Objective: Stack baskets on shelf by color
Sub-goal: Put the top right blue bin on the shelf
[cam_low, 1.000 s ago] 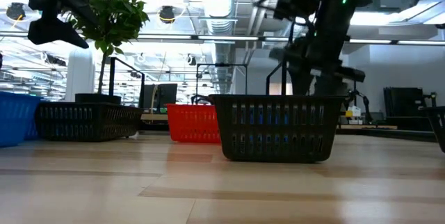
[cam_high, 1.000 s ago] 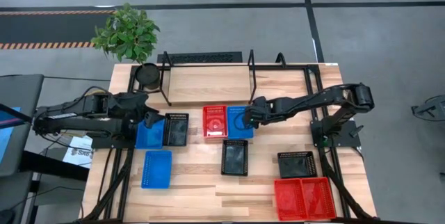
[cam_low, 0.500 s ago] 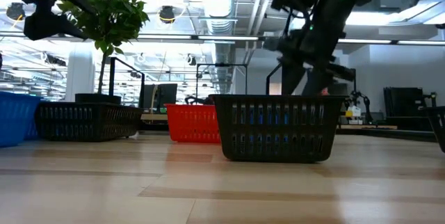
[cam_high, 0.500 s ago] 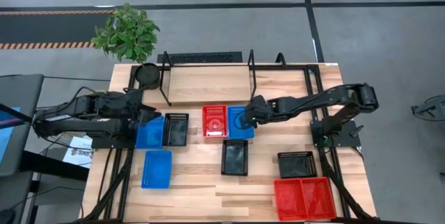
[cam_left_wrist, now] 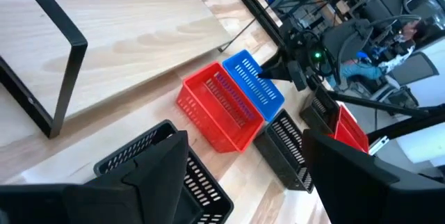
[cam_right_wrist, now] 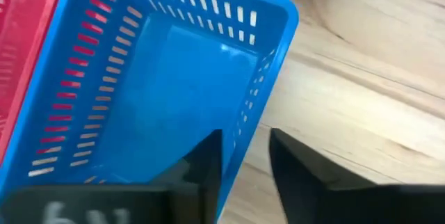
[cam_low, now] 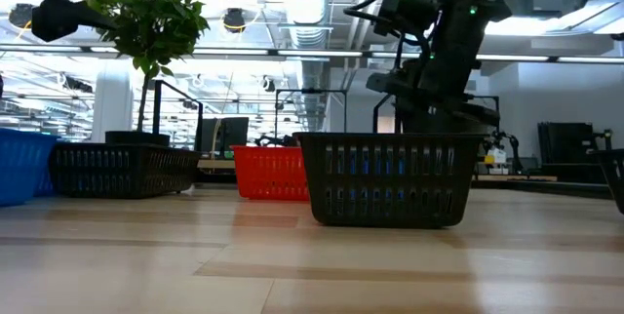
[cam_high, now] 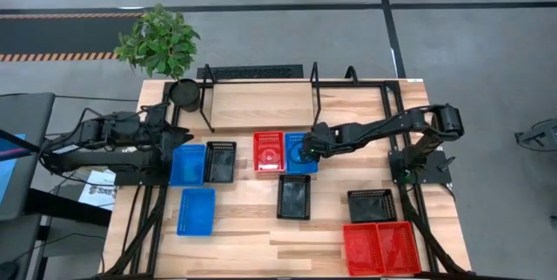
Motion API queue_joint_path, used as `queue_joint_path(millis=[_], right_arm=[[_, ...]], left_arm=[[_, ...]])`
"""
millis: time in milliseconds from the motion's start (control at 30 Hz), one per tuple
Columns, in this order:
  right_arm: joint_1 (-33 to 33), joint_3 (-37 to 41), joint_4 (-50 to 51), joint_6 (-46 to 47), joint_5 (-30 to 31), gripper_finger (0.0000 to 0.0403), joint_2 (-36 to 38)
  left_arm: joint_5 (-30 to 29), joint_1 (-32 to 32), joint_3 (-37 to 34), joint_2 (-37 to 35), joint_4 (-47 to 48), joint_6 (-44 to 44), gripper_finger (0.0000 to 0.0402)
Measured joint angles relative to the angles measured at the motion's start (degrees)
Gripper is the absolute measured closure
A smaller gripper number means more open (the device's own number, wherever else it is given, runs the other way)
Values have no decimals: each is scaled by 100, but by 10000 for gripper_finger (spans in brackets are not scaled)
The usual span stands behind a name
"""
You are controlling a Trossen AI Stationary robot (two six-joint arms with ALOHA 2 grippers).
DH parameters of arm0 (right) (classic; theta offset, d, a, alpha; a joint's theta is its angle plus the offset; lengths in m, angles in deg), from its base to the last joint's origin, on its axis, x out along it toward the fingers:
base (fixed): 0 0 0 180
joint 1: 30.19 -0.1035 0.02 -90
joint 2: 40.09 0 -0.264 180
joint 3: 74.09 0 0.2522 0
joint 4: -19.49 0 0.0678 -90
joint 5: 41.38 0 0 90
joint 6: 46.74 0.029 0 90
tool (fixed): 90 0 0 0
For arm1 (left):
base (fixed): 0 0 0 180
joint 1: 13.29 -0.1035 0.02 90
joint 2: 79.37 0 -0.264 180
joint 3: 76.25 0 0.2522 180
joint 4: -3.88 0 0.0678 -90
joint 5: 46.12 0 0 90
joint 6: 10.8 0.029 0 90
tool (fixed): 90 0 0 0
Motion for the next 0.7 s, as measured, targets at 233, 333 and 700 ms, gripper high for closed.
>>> queue_joint_path(millis=[233,333,700], right_arm=[[50,-1,104,-130,-46,383,-2],[70,-2,105,-140,-48,392,-2],[37,2,330,-181,83,393,463]], left_arm=[[-74,0,0,-24,3,138,133],[-114,0,0,-22,3,150,133],[-104,0,0,-22,36,126,132]])
